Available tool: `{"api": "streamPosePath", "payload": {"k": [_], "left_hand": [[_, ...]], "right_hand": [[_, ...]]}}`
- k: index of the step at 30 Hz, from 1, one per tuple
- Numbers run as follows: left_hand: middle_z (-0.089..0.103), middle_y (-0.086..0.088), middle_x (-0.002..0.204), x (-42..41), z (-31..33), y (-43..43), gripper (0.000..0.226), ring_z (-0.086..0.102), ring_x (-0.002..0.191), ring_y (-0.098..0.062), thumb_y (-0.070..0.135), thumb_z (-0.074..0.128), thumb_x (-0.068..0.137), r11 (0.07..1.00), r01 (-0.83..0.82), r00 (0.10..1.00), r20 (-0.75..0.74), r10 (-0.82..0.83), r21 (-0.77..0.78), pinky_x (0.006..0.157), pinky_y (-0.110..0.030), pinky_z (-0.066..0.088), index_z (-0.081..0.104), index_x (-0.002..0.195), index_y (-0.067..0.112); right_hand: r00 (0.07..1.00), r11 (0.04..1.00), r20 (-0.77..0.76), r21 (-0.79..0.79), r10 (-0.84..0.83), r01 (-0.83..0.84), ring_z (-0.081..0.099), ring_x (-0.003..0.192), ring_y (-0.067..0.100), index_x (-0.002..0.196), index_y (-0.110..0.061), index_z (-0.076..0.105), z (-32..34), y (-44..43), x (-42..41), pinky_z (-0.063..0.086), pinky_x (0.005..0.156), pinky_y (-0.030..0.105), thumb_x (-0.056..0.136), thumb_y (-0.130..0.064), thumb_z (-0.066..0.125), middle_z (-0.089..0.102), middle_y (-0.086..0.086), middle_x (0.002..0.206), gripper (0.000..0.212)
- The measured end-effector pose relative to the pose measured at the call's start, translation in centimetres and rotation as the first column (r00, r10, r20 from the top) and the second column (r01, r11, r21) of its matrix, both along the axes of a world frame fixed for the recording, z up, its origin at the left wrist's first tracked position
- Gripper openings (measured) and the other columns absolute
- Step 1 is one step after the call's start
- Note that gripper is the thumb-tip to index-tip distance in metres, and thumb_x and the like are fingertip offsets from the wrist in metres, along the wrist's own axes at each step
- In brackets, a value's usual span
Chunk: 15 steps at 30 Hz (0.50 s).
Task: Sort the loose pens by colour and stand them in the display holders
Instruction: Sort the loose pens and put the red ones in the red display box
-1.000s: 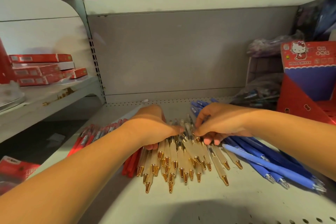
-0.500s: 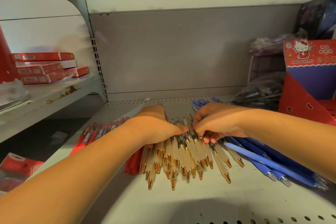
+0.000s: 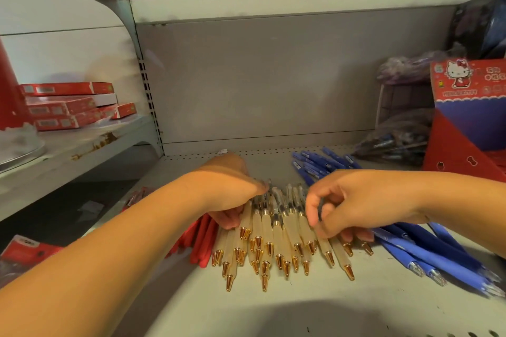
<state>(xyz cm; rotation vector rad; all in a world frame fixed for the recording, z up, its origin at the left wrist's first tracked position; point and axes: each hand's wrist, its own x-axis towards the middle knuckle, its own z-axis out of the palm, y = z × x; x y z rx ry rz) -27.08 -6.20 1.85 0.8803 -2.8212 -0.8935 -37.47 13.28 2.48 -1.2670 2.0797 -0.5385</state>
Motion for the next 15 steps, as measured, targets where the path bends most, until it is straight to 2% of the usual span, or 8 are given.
{"api": "streamPosePath", "payload": {"k": [3, 5, 7, 9, 12, 15], "left_hand": [[0.074, -0.012, 0.073, -0.6, 0.9, -0.7, 0.041, 0.063, 0.051, -0.020, 0.043, 0.056, 0.096, 0.974, 0.052, 0.999, 0.017, -0.049, -0.222, 0.047, -0.026, 0.052, 0.068, 0.096, 0.004], [0.070, -0.009, 0.076, -1.6, 1.0, -1.4, 0.042, 0.059, 0.060, -0.019, 0.043, 0.051, 0.097, 0.933, 0.078, 0.994, -0.048, -0.101, -0.351, 0.055, -0.026, 0.044, 0.067, 0.091, 0.004], [0.060, -0.006, 0.084, -2.9, 0.9, -1.9, 0.039, 0.054, 0.073, -0.019, 0.043, 0.048, 0.097, 0.926, 0.146, 0.973, -0.120, -0.199, -0.348, 0.063, -0.027, 0.040, 0.064, 0.093, 0.007], [0.062, 0.000, 0.105, -4.3, 0.4, -2.0, 0.036, 0.055, 0.091, -0.013, 0.046, 0.045, 0.099, 0.930, 0.230, 0.954, -0.121, -0.274, -0.286, 0.073, -0.029, 0.040, 0.061, 0.111, 0.015], [0.054, -0.001, 0.135, -6.2, -0.9, -2.1, 0.045, 0.048, 0.112, -0.011, 0.052, 0.035, 0.102, 0.906, 0.329, 0.942, 0.030, -0.333, -0.265, 0.083, -0.028, 0.035, 0.050, 0.135, 0.025], [0.043, -0.002, 0.151, -7.1, -2.1, -2.1, 0.059, 0.042, 0.132, -0.019, 0.060, 0.027, 0.100, 0.888, 0.381, 0.923, 0.166, -0.347, -0.259, 0.102, -0.036, 0.031, 0.039, 0.148, 0.027]], "right_hand": [[0.997, 0.997, -0.068, -0.072, 0.021, -0.026, 0.059, 0.060, 0.006, 0.091, -0.027, 0.068, 0.4, 0.5, -0.9, 0.050, 0.058, 0.023, 0.087, -0.023, 0.070, 0.065, 0.000, 0.076, 0.006], [0.989, 0.992, -0.127, -0.097, 0.072, -0.085, 0.061, 0.071, 0.006, 0.097, -0.034, 0.065, 0.1, 0.7, -1.6, 0.053, 0.066, 0.025, 0.084, -0.033, 0.074, 0.065, 0.000, 0.091, 0.016], [0.960, 0.987, -0.250, -0.069, 0.127, -0.148, 0.057, 0.082, 0.002, 0.101, -0.044, 0.059, -0.3, 0.7, -1.8, 0.055, 0.076, 0.029, 0.078, -0.050, 0.075, 0.060, -0.010, 0.097, 0.029], [0.925, 0.983, -0.341, -0.016, 0.166, -0.183, 0.052, 0.091, -0.005, 0.107, -0.053, 0.050, -0.5, 0.9, -1.9, 0.051, 0.080, 0.025, 0.069, -0.066, 0.074, 0.052, -0.023, 0.101, 0.046], [0.900, 0.981, -0.392, 0.040, 0.191, -0.191, 0.045, 0.108, -0.012, 0.119, -0.062, 0.035, -0.7, 1.5, -1.5, 0.045, 0.092, 0.021, 0.056, -0.080, 0.073, 0.042, -0.034, 0.116, 0.076], [0.826, 0.971, -0.514, 0.076, 0.233, -0.226, 0.034, 0.124, -0.006, 0.135, -0.059, 0.014, -1.4, 1.7, -0.9, 0.037, 0.105, 0.023, 0.048, -0.088, 0.069, 0.026, -0.031, 0.136, 0.107]]}}
